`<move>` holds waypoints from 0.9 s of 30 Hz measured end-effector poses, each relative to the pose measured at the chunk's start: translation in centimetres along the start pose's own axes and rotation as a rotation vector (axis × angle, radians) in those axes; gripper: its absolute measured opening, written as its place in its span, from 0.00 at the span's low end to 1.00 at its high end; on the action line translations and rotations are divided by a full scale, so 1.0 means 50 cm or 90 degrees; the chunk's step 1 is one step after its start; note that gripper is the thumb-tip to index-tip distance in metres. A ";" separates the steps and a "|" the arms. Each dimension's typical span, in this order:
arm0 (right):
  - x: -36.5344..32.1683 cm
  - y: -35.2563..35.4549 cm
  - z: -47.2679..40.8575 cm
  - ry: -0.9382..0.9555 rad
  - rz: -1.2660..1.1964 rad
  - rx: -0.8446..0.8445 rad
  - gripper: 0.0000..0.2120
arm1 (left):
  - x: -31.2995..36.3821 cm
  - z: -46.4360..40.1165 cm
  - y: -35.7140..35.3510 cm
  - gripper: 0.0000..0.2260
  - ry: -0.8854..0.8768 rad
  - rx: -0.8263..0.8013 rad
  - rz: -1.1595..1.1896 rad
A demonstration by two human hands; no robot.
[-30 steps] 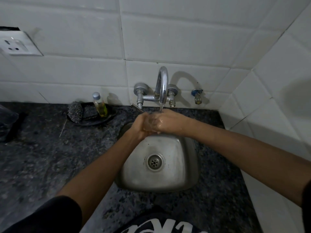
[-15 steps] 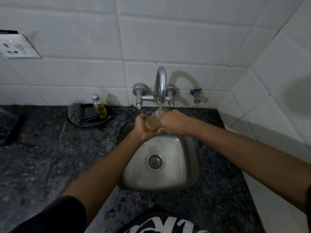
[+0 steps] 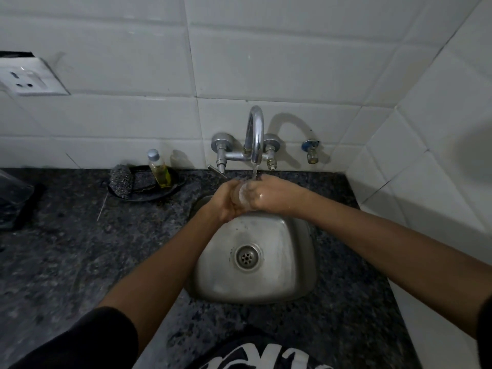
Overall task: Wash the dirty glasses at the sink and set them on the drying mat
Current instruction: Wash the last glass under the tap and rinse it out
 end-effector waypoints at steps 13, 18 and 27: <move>0.005 -0.024 0.002 -0.124 -0.044 -0.053 0.15 | -0.005 -0.001 -0.024 0.21 -0.082 -0.057 0.136; 0.005 -0.009 0.001 -0.090 -0.049 -0.043 0.12 | -0.012 0.012 -0.029 0.21 -0.005 -0.066 0.077; 0.004 -0.004 -0.015 -0.183 -0.043 -0.010 0.21 | -0.011 0.023 -0.042 0.21 -0.061 -0.059 0.124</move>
Point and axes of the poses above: each hand's wrist, its own z-axis away from the middle knuckle, its own y-axis out of the back of the hand, x = y × z, the point moved 7 cm from there along -z, towards the middle knuckle, and after that the axes turned 3 degrees about -x, right-handed, at the moved point
